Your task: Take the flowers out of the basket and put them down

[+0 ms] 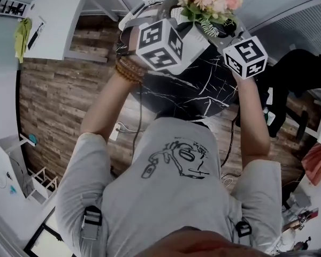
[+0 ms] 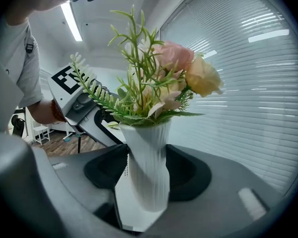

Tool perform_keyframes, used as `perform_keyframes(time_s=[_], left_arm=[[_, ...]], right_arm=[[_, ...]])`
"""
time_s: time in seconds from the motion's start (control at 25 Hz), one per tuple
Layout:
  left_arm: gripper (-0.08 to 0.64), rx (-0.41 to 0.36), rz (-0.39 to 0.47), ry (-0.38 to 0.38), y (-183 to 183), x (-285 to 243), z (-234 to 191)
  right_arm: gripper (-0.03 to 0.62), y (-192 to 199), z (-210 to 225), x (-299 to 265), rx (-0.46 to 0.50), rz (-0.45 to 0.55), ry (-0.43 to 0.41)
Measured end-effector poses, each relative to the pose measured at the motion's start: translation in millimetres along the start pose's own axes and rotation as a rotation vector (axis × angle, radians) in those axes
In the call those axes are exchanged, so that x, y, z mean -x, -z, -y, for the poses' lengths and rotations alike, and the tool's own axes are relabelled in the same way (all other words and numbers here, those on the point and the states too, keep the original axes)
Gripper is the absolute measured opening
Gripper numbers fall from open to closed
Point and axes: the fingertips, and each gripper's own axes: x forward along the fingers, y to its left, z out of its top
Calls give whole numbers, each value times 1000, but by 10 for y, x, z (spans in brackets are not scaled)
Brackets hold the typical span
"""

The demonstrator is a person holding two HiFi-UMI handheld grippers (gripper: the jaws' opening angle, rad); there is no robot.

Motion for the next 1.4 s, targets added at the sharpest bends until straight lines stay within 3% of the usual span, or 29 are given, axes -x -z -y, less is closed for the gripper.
perform_keyframes(time_s=[0.88,1.12,1.4], left_arm=[[230,-152,175,186,-1629,-677,1045],[230,-161,184,202,-1776,-792,1184],[230,-155,159,217,-1680,-901,1292]], right_arm=[[252,557,554,1895,-80,-51,292],[252,674,625,2083,-89,-49,307],[252,854,615,2049,-109,-50,299]])
